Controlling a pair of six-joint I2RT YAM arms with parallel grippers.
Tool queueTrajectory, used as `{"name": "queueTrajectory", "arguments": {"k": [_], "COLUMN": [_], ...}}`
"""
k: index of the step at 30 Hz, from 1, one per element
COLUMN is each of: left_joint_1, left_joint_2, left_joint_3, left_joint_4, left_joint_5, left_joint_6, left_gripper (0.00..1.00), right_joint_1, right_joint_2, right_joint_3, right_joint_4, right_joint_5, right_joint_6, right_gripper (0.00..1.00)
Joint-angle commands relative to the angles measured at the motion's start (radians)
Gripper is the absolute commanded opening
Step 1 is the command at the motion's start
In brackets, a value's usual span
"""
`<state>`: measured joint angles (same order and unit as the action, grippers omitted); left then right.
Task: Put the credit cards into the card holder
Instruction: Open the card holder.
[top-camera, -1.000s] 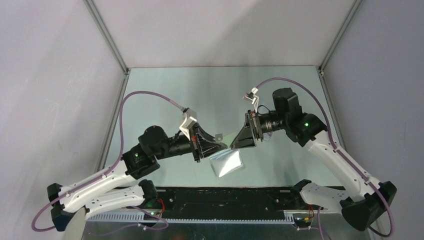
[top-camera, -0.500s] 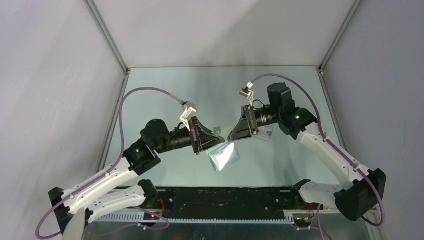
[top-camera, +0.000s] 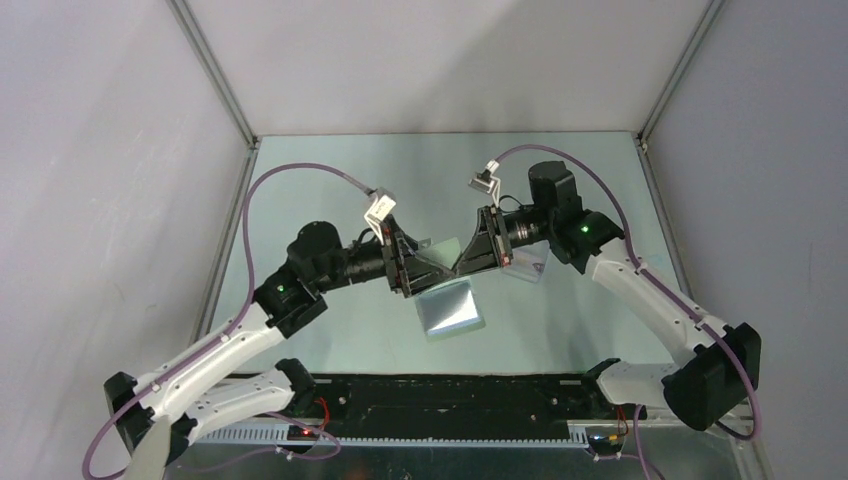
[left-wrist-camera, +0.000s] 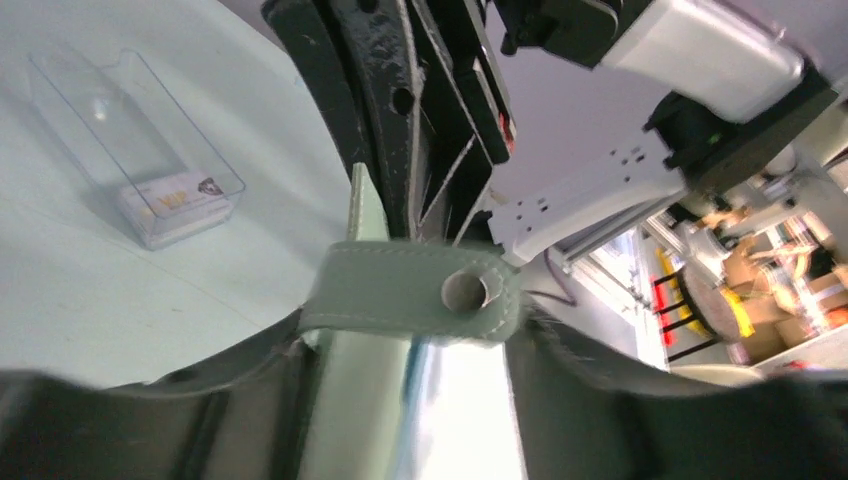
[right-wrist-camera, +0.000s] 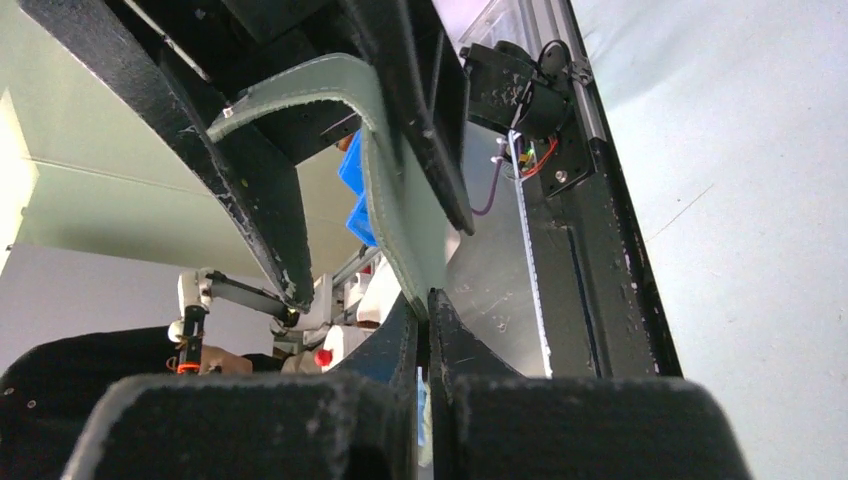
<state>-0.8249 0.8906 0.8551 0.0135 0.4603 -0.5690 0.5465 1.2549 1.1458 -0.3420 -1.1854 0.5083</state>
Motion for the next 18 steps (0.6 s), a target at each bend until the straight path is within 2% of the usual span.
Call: {"name": "queueTrajectory", "arguments": {"k": [1,2,4,10,18], "left_joint_1": [0.065,0.096,0.138,0.192,0.233], "left_joint_2": [-0.002,-0.007,-0.020,-0.101,-0.230], "left_joint_3": [0.005,-0.017,-0.044,-0.139,-0.283], "left_joint_4": [0.042,0.042,0.042,0.043,0.041], "left_joint_5": [0.019,0.017,0.024,0.020,-0.044], "left_joint_6": [-0.123,-0.167,-0.215,-0.223,-0.273], "left_gripper": [0.82,0.91,0.95,0.99,0.97], "right_joint_1": [-0.029,-0.040,-0.069,-0.144,-0.184], "right_joint_2": [0.010,0.012,0.021,0.029,0.008], "right_joint_3": [0.038,0.039,0.039,0.038,0.039], "right_joint_4": [0.050,0.049,0.058,0.050,0.046], "right_joint_5": [0.011,0.020,0.022,0.031,0.036], "right_joint_6": [0.072,0.088,0.138,0.257,0.310], "right_gripper": [0.00,0.00,0.00,0.00,0.00]}}
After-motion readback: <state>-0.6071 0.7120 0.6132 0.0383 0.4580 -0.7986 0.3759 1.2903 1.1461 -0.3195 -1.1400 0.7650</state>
